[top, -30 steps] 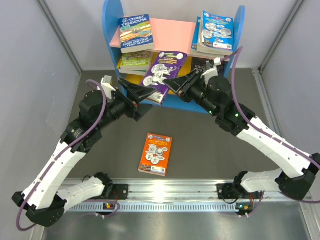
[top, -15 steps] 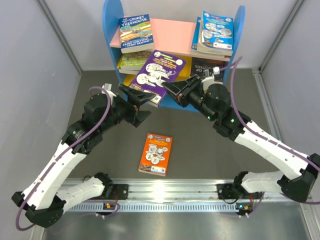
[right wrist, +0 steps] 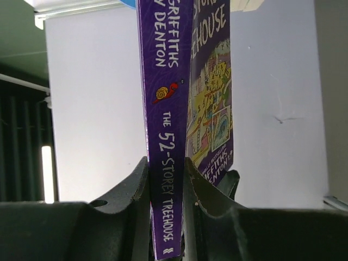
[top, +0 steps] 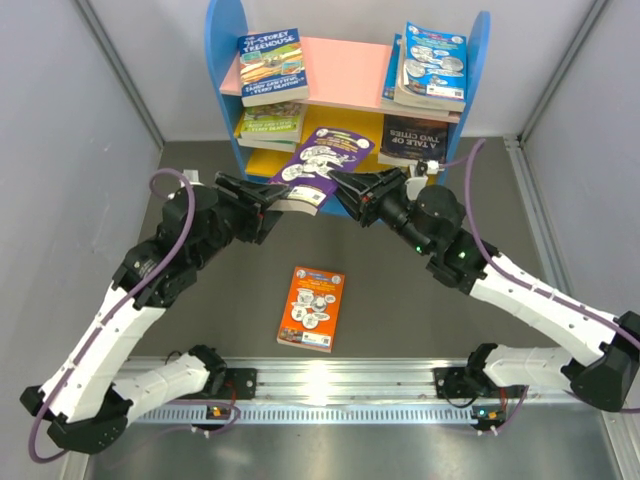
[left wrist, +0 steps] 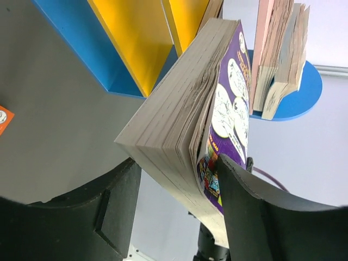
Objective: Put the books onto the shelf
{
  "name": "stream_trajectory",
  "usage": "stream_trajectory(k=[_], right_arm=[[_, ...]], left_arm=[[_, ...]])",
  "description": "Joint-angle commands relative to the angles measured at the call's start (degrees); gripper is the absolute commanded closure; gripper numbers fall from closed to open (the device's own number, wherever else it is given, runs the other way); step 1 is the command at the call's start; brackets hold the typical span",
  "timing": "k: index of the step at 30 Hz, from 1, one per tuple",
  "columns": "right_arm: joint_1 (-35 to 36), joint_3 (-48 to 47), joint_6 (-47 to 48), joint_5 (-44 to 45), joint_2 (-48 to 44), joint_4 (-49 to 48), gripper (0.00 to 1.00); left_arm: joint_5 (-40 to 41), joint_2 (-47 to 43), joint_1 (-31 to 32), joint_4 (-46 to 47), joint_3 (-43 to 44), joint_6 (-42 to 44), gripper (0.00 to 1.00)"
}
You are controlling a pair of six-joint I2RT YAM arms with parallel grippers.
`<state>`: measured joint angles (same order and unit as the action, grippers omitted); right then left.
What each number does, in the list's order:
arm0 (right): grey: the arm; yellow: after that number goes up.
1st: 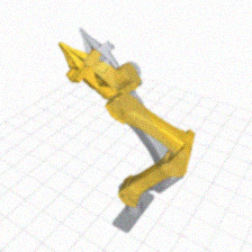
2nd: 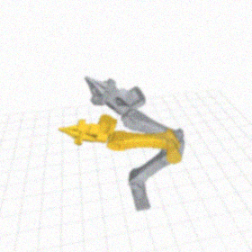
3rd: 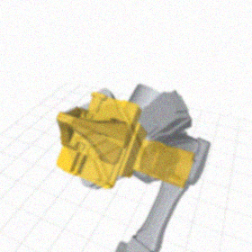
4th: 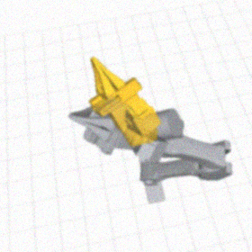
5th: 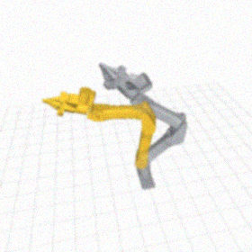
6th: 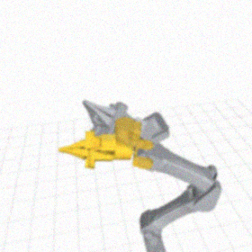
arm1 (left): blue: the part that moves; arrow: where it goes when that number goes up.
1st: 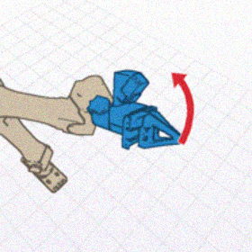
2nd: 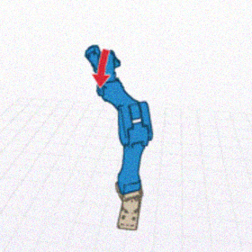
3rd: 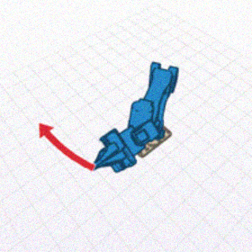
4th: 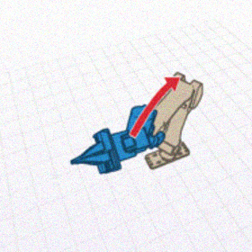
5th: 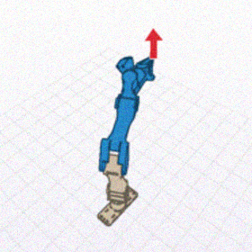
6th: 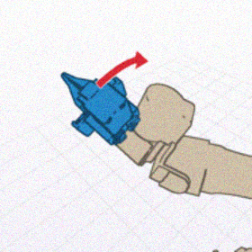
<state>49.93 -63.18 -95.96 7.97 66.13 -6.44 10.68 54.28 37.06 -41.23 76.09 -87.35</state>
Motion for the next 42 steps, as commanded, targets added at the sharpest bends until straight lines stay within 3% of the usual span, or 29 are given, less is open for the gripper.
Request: stream_trajectory(k=[1,11,15,18,19,21,25,26,27,28,29,30,31,36,42], right_arm=[[2.4,-0.4,-7.1,-0.2,-3.8,-14.4,1.00],[5.6,-0.5,-8.2,-0.1,-2.4,-16.9,1.00],[6.4,0.2,-9.9,-0.8,-1.9,-19.8,1.00],[6.4,2.3,-13.7,-2.3,-0.2,-29.6,1.00],[6.4,2.6,-14.3,-3.6,0.9,-31.5,1.00],[6.5,2.4,-14.5,-4.7,1.5,-33.3,1.00],[6.5,2.2,-12.8,-7.5,1.2,-34.0,0.98],[6.4,2.4,-12.8,-7.7,1.0,-34.1,0.88],[6.1,3.2,-12.6,-7.7,0.3,-34.3,0.71],[5.8,3.7,-12.3,-10.0,-0.1,-34.4,0.29],[5.4,4.2,-12.0,-10.9,-0.7,-34.3,0.14],[4.6,5.2,-10.8,-11.9,-1.4,-33.9,0.06],[4.0,5.7,-10.3,-13.9,-3.4,-33.1,0.00],[-1.7,7.3,-1.9,-20.3,-12.8,-20.9,0.00],[-8.7,8.1,3.7,-27.4,-20.8,-11.6,0.00]], left_arm=[[0.9,2.6,-0.1,-2.1,2.0,-0.3,0.38],[2.2,5.8,-0.1,-1.2,5.4,0.8,0.42],[4.0,6.4,-0.1,-1.3,6.9,1.6,0.62],[5.4,6.8,-0.1,-0.6,8.4,2.9,0.74],[5.6,6.9,-0.1,0.3,8.6,3.8,0.85],[5.7,7.4,-0.1,1.1,9.9,4.6,0.97],[4.9,9.2,-0.1,2.2,13.4,8.6,1.00],[4.6,9.8,-0.1,3.4,14.8,9.5,1.00],[4.5,10.1,-0.1,4.0,15.7,10.4,1.00],[4.7,10.3,-0.1,4.5,16.5,12.4,1.00],[4.9,10.8,-0.1,5.0,18.5,13.3,1.00],[5.1,11.2,-0.1,6.1,19.7,14.4,1.00],[5.5,12.2,-0.1,6.3,22.6,16.6,1.00],[7.2,16.3,-0.1,6.3,32.1,21.9,1.00],[8.6,19.9,-0.4,14.9,36.4,25.9,1.00]])
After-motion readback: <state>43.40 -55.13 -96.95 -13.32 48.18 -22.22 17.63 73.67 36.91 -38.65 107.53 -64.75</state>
